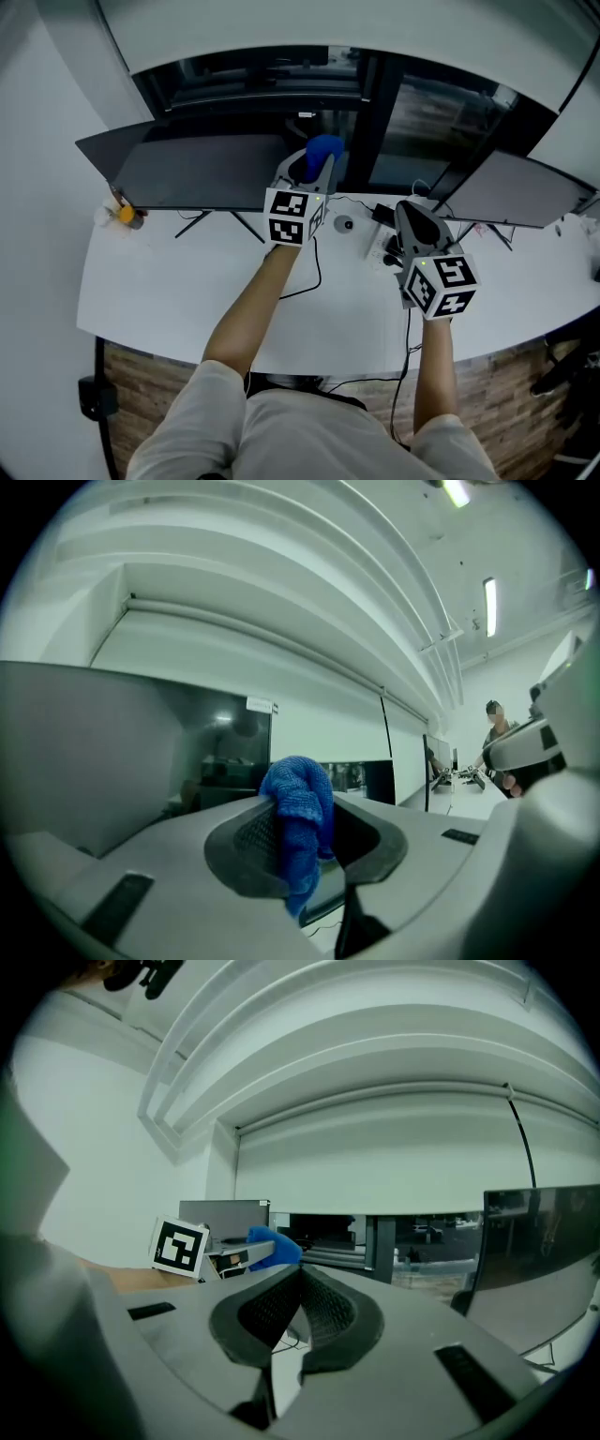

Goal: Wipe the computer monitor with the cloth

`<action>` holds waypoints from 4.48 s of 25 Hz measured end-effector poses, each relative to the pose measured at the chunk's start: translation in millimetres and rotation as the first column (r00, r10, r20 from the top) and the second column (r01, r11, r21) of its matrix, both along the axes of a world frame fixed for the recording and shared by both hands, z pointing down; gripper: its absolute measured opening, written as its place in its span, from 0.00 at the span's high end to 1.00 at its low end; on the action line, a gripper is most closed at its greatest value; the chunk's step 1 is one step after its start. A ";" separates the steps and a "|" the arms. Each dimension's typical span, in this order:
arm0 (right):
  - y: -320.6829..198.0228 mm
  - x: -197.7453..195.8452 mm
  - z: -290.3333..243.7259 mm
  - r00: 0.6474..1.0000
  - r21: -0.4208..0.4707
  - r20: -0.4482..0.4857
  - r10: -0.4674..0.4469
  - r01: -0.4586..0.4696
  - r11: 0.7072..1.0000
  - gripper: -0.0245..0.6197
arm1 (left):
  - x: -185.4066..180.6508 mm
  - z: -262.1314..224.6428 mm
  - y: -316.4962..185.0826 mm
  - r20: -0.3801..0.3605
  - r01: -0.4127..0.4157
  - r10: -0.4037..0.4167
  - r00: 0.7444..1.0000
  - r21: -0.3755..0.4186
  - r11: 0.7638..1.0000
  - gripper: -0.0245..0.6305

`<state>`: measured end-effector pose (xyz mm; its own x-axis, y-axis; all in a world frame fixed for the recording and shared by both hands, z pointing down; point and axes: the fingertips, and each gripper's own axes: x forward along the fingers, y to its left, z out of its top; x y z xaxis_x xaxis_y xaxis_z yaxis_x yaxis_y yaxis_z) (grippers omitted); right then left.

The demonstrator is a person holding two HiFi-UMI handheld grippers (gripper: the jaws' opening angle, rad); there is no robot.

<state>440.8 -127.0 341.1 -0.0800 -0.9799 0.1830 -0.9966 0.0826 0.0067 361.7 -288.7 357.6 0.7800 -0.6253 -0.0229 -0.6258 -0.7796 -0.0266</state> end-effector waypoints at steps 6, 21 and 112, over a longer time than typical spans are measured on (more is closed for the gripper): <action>-2.6 -10.2 -36.0 0.999 0.028 -0.038 -0.005 0.007 1.000 0.94 | -10.4 -57.1 3.6 -0.038 0.010 -0.008 0.999 0.071 0.997 0.78; -15.6 -51.8 -99.8 0.997 0.114 -0.078 -0.011 0.020 0.993 0.94 | -36.9 -142.9 -6.1 0.224 -0.003 -0.064 0.972 0.285 0.959 0.77; -49.8 -227.3 -66.8 0.966 0.095 -0.253 0.047 -0.024 0.995 0.94 | -320.9 -91.6 50.1 0.083 -0.072 0.056 0.995 0.207 0.976 0.77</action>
<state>213.5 -176.8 274.3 -0.0073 -0.9946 0.1034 -0.9633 0.0347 0.2660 40.9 -238.5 266.0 0.8229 -0.5614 -0.0874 -0.5645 -0.7901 -0.2392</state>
